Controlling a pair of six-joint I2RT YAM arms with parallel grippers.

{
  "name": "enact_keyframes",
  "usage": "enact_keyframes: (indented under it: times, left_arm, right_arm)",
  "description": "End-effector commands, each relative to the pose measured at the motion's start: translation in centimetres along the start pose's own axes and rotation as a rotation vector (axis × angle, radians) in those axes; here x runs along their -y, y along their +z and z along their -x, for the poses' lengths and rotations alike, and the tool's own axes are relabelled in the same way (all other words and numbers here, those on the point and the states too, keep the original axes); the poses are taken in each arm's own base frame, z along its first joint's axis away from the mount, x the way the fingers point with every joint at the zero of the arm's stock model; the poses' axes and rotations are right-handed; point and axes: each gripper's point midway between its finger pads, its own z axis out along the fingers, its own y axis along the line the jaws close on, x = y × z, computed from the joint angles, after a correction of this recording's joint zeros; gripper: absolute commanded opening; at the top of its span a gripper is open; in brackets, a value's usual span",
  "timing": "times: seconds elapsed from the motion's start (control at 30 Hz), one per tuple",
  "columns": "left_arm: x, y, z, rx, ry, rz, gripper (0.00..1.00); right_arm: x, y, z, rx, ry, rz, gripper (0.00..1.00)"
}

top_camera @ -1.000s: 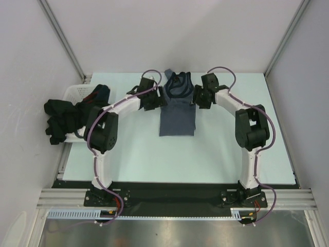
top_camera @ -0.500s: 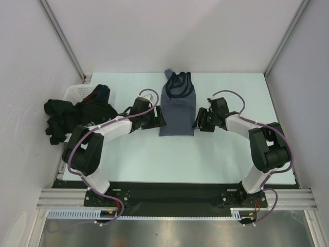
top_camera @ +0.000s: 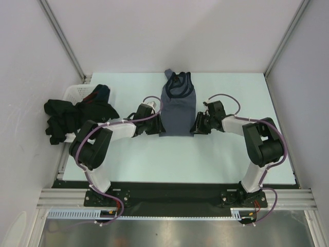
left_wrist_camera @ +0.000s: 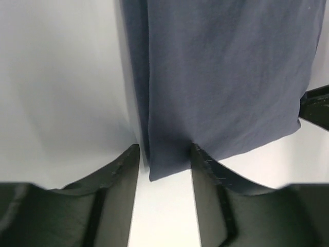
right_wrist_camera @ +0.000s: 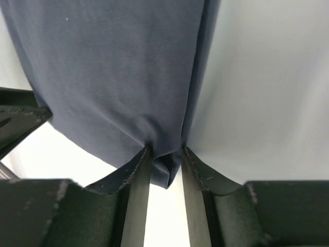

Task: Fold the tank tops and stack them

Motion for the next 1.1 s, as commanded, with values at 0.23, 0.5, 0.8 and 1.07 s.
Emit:
enact_keyframes:
  times: [0.23,0.5,0.8,1.07]
  left_arm:
    - [-0.4,0.1,-1.6,-0.005,0.001,-0.032,0.43]
    - [-0.9,-0.9,-1.7,0.016,-0.004,-0.010,0.57]
    - [-0.6,-1.3,-2.1,0.023,-0.019,-0.034,0.62]
    - [-0.5,-0.7,-2.4,0.012,-0.022,-0.050,0.42]
  right_arm:
    - [-1.3,-0.9,-1.0,0.016,-0.018,0.073,0.39]
    - [-1.9,-1.6,-0.4,0.063,-0.056,0.104,0.56]
    - [-1.5,-0.7,-0.6,0.040,-0.049,0.092,0.28]
    - [-0.3,-1.2,-0.3,0.059,-0.025,0.050,0.00]
